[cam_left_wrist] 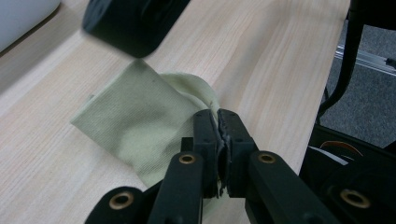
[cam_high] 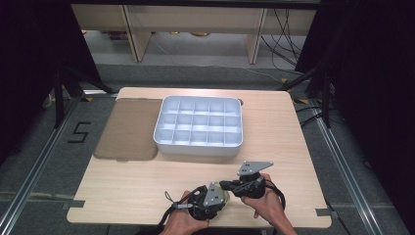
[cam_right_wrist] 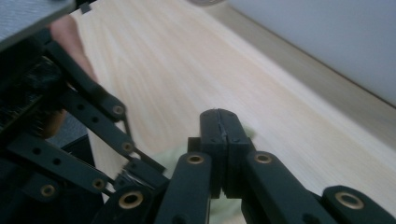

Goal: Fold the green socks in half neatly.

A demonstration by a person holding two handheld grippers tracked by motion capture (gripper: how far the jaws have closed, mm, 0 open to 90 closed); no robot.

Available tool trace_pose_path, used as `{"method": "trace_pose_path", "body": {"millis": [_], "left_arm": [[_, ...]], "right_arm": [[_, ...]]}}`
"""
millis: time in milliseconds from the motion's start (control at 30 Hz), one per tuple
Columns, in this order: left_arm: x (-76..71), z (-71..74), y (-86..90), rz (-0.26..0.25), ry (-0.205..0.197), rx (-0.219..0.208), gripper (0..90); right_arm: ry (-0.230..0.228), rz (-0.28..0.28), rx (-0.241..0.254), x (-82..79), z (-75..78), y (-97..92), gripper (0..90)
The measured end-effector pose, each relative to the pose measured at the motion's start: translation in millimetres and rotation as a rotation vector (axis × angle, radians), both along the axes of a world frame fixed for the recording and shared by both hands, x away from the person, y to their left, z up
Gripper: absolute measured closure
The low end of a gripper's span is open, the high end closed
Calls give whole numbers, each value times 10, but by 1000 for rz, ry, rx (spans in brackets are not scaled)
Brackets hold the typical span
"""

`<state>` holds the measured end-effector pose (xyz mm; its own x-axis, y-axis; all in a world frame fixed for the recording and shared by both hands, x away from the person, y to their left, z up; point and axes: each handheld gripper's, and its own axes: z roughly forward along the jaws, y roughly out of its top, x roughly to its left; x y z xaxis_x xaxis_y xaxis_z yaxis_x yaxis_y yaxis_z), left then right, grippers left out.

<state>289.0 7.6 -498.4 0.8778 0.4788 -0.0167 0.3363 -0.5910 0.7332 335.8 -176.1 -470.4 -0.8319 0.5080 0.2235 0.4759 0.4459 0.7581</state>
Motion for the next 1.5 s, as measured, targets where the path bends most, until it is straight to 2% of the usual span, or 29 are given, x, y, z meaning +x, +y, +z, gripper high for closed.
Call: {"method": "trace_pose_path", "body": {"millis": [33, 67, 100, 133, 167, 300, 333, 367, 433, 533, 600, 633, 667, 700, 733, 767, 833, 867, 900, 933, 967, 1000, 1067, 1133, 1267, 1300, 1333, 1367, 1500], "left_arm": [[11, 10, 17, -8, -5, 25, 860], [7, -2, 11, -3, -1, 5, 859], [7, -2, 11, -3, -1, 5, 857], [12, 8, 23, -7, -1, 7, 852], [5, 11, 27, 1, 18, -17, 842], [11, 76, 78, 7, 20, -32, 819], [16, 124, 120, 38, 36, -98, 812], [16, 124, 120, 38, 36, -98, 809], [57, 204, 202, 68, 45, -147, 813], [70, 212, 212, 81, 58, -161, 817], [64, 177, 188, 64, 69, -134, 830], [56, 139, 168, 50, 76, -106, 835], [33, 48, 126, 23, 102, -59, 842], [33, 48, 126, 23, 102, -59, 844], [43, 12, 122, 6, 87, -26, 844], [52, -1, 132, -12, 86, -20, 846], [48, -6, 137, 12, 99, -38, 852], [59, 6, 156, 2, 69, -10, 851], [44, -2, 158, 22, 75, -20, 851], [52, 2, 176, 17, 67, -10, 851], [60, 1, 191, 27, 74, -6, 851], [71, 1, 205, 33, 81, -20, 851], [74, -1, 211, 39, 83, -22, 851], [83, 0, 220, 30, 84, -17, 851], [73, -13, 210, 38, 82, -22, 852], [73, -13, 210, 36, 82, -21, 852], [72, -13, 210, 36, 81, -19, 852], [83, -7, 217, 24, 65, 2, 852], [87, -9, 218, 16, 56, 4, 853]], "right_arm": [[-11, 36, -28, 23, -37, 68, 900], [-6, 39, -49, 31, -65, 94, 900], [-6, 39, -49, 31, -65, 94, 900], [10, 40, -89, 56, -127, 104, 900], [13, 33, -114, 71, -155, 91, 900], [37, 13, -116, 87, -214, 54, 900], [44, 11, -115, 77, -212, 47, 900], [44, 11, -115, 77, -212, 47, 900], [38, 10, -114, 78, -223, 41, 900], [44, 8, -110, 73, -226, 41, 900], [42, 8, -109, 73, -228, 40, 900], [43, 8, -113, 74, -220, 36, 900], [51, 6, -110, 68, -222, 39, 900], [51, 6, -110, 68, -222, 39, 900], [44, 8, -114, 73, -221, 34, 900], [44, 11, -113, 70, -220, 34, 900], [44, 15, -117, 64, -217, 30, 900], [47, 13, -118, 59, -215, 26, 900], [44, 9, -118, 55, -215, 20, 900], [32, 12, -122, 59, -219, 10, 900], [44, 8, -120, 48, -210, 3, 900], [37, 9, -127, 33, -208, -13, 900], [33, 9, -128, 24, -208, -20, 900], [43, 10, -129, 9, -192, -41, 900], [31, -23, -108, -3, -136, -65, 843], [20, -26, -112, 13, -97, -82, 815], [16, -42, -109, 38, -69, -87, 749], [24, -48, -111, 54, -61, -87, 744], [29, -48, -129, 94, -85, -46, 654]]}}
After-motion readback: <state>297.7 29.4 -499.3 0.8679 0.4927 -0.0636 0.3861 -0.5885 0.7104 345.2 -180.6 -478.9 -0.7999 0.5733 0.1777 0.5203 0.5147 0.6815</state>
